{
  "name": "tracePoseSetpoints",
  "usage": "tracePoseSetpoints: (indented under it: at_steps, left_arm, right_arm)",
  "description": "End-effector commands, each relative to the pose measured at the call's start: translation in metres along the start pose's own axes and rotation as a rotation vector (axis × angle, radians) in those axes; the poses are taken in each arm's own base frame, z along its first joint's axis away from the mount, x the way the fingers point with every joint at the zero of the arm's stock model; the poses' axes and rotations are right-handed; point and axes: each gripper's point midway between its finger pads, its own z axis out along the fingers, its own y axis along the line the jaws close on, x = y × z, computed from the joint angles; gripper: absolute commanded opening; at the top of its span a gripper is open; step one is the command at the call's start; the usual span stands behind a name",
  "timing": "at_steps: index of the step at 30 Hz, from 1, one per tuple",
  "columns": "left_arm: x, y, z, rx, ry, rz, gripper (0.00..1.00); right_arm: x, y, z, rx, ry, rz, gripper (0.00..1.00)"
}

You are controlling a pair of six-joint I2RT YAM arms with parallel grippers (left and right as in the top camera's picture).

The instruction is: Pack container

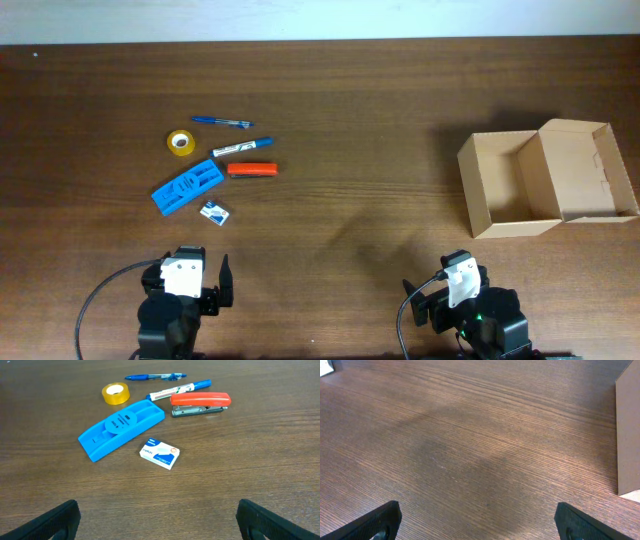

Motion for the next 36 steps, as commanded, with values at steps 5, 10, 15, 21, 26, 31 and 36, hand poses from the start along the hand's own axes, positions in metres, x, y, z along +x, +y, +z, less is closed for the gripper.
tracePoseSetpoints:
  at_steps: [5,10,15,21,26,31,36]
  left_arm:
    - [0.000,-0.001,0.000,0.005,-0.005,0.013,1.00]
    - [0.000,-0.001,0.000,0.005,-0.005,0.013,1.00]
    - [0.000,-0.001,0.000,0.005,-0.005,0.013,1.00]
    - [0.000,-0.001,0.000,0.005,-0.005,0.013,1.00]
    - [0.000,-0.001,0.000,0.005,-0.005,0.013,1.00]
    - [0.000,-0.001,0.000,0.005,-0.005,0.013,1.00]
    - [0.000,-0.001,0.000,0.005,-0.005,0.013,1.00]
  right_arm:
    - [0.002,0.001,0.002,-0.006,-0.002,0.011,1.00]
    - [0.002,0.001,0.002,-0.006,-0.002,0.011,0.99]
    - [0.002,0.001,0.002,-0.006,-0.002,0.011,0.99]
    - [-0.036,0.002,-0.001,-0.015,-0.157,0.052,0.99]
    - [-0.089,-0.019,-0.017,0.031,-0.404,0.443,0.99]
    - [-0.093,-0.023,-0.019,0.032,-0.428,0.528,0.99]
    - [-0.095,-0.023,-0.019,0.037,-0.431,0.505,0.99]
